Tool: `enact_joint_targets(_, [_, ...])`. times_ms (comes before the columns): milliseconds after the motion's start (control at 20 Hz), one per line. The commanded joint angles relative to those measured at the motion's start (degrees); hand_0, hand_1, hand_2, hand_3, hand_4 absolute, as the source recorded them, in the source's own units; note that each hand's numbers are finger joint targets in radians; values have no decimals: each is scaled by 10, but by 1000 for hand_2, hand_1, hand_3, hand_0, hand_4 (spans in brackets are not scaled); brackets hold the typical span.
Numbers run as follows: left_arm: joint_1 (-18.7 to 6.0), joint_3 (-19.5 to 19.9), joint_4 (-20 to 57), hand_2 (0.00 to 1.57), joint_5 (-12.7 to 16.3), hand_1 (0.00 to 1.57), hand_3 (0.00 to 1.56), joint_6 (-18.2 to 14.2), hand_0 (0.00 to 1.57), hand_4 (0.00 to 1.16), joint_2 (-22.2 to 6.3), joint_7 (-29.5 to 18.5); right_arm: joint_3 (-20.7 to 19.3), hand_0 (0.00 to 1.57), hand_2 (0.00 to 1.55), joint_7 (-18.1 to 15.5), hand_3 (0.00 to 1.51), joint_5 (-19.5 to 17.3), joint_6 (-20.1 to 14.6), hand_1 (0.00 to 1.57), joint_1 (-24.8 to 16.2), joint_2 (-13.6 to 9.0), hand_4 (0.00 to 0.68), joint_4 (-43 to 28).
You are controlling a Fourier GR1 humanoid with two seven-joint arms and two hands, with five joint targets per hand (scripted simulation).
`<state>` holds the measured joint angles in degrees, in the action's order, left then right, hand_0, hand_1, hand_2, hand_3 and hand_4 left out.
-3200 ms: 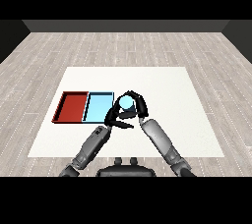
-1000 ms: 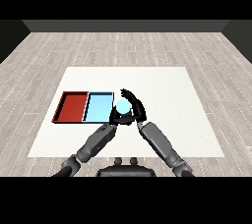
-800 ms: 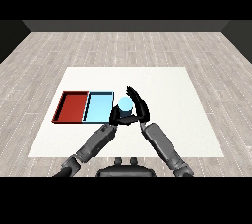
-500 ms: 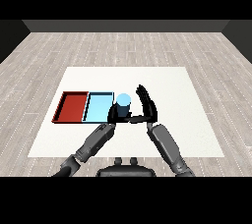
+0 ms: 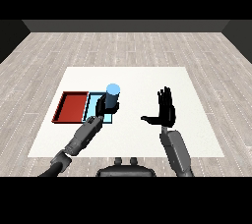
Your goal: Pick the blue can and put it in the blue box
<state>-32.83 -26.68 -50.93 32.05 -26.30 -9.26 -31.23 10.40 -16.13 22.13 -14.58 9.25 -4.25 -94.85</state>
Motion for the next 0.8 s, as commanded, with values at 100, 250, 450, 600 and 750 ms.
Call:
enact_joint_targets(100, [-7, 21, 21, 1571, -29, 1571, 1514, -8, 1571, 1150, -90, 72, -41, 0, 0, -1, 0, 34, 21, 0, -28, -11, 0, -8])
enact_joint_targets(250, [-34, 22, 87, 1571, -54, 1571, 1504, -12, 1571, 1115, -109, 98, -36, 0, 0, 3, 0, 26, 18, 0, -21, -6, 0, 8])
enact_joint_targets(450, [-89, -13, 175, 1561, -96, 1571, 1483, -46, 1571, 1012, -92, 199, -61, 0, 0, -23, 0, 45, 50, 0, -13, -11, 0, 49])
enact_joint_targets(600, [-97, -29, 251, 1396, -120, 1495, 1183, -57, 1495, 975, -77, 234, -55, 0, 0, -19, 0, 35, 37, 0, -5, -5, 0, 37])
enact_joint_targets(750, [-102, -35, 332, 711, -121, 763, 603, -36, 763, 908, -50, 293, -57, 0, 0, -23, 0, 44, 49, 0, -19, -3, 0, 49])
